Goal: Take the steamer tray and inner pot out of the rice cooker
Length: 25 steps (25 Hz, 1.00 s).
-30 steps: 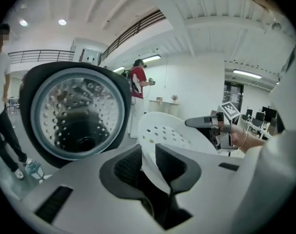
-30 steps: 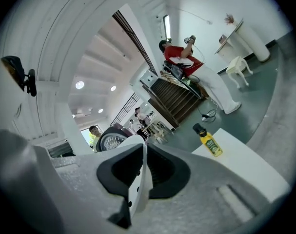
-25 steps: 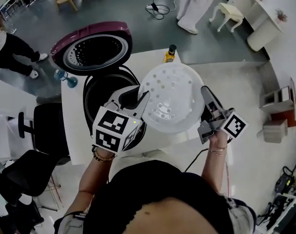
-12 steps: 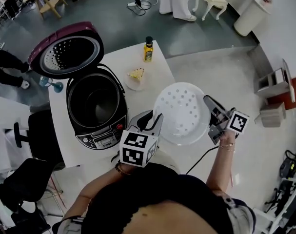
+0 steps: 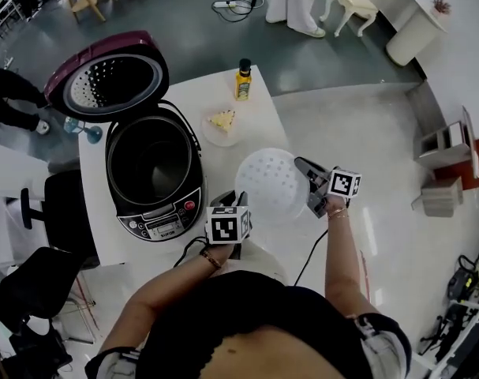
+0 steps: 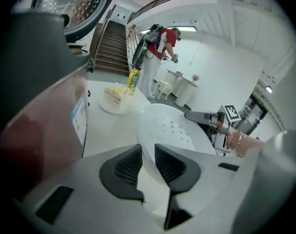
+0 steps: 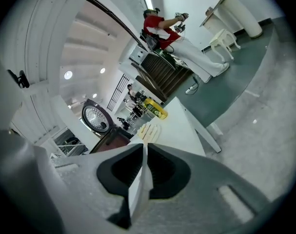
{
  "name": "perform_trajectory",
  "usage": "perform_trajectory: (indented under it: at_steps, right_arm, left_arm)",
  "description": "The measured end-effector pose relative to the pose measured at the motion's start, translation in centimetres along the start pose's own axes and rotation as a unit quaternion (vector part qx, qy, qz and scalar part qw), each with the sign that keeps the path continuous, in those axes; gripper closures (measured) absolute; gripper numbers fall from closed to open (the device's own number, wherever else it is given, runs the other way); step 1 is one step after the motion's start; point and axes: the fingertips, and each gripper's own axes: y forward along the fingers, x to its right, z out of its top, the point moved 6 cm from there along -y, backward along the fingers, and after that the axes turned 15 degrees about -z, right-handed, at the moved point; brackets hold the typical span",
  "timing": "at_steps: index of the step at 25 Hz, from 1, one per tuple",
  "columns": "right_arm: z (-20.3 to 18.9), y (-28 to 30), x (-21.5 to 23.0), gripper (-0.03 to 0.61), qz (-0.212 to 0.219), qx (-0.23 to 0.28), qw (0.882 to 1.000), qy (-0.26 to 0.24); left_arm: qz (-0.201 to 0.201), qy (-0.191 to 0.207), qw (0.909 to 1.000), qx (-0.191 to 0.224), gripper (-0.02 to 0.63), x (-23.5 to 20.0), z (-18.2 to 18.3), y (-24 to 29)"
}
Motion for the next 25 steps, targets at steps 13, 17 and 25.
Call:
perform_trajectory:
  at_steps: [13, 17, 25]
  right_arm:
    - [-1.5, 5.4, 3.3, 0.551, -0.011, -0.029, 0.999, -0.034]
    - [-1.6, 5.6, 3.0, 0.551, -0.023, -0.038, 0.997, -0.058]
    - [-1.2, 5.6, 3.2, 0.551, -0.044, -0.026, 0.996, -0.077]
  left_arm:
    - [0.044, -0.076, 0.9941, -0.064, 0.546, -5.3, -2.5, 4.4]
    - [0.021, -0.090, 0.9924, -0.081, 0.532, -5.3, -3.0, 4.9]
    - [-0.050, -0.083, 0.9886, -0.115, 0.426, -2.5, -4.7, 3.2]
